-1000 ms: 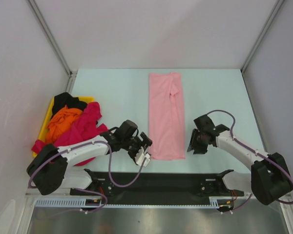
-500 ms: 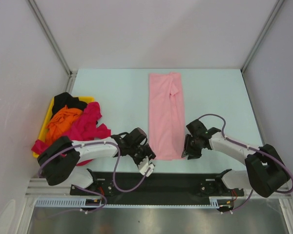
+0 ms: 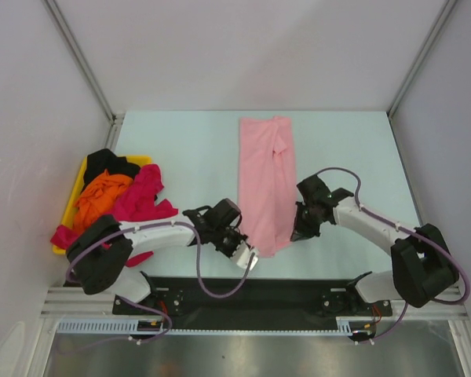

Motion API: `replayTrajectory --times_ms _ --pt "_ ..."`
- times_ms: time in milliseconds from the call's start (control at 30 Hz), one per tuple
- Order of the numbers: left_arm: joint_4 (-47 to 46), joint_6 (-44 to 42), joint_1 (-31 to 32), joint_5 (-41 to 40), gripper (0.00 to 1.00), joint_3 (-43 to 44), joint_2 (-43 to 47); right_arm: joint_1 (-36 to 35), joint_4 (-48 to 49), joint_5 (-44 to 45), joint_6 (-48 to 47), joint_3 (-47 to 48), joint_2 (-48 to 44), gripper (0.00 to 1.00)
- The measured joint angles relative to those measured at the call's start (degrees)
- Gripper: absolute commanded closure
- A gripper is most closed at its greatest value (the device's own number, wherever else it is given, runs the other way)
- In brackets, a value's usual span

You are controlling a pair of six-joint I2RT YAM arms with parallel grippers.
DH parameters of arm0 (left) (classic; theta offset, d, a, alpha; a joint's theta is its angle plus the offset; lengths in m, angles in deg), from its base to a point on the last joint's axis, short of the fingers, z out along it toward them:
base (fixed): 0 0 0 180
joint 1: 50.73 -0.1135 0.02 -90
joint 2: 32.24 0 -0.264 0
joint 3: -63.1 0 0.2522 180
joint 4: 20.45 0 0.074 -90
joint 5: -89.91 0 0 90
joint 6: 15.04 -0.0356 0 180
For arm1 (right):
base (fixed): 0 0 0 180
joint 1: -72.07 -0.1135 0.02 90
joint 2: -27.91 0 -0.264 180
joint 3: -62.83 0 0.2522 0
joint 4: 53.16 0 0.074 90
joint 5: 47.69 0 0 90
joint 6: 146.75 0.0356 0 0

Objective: Fold and stack the t-shirts
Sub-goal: Fold the tshirt

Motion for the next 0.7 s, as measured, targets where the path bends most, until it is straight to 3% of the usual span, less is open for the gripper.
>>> replayTrajectory --times_ms 233,433,700 --pt "4.6 12.2 -10.0 3.5 1.0 18.0 -4.0 6.7 -2.3 -0.7 -4.7 15.1 7.4 1.0" --pt "8.2 18.7 -18.8 5.3 1.0 33.2 -14.5 11.9 -1.7 -1.2 -9.0 29.2 19.3 1.0" --pt "6.7 23.4 -23.4 4.7 1.0 42.0 -25.9 15.5 0.2 -2.7 -12.2 45.2 33.5 1.0"
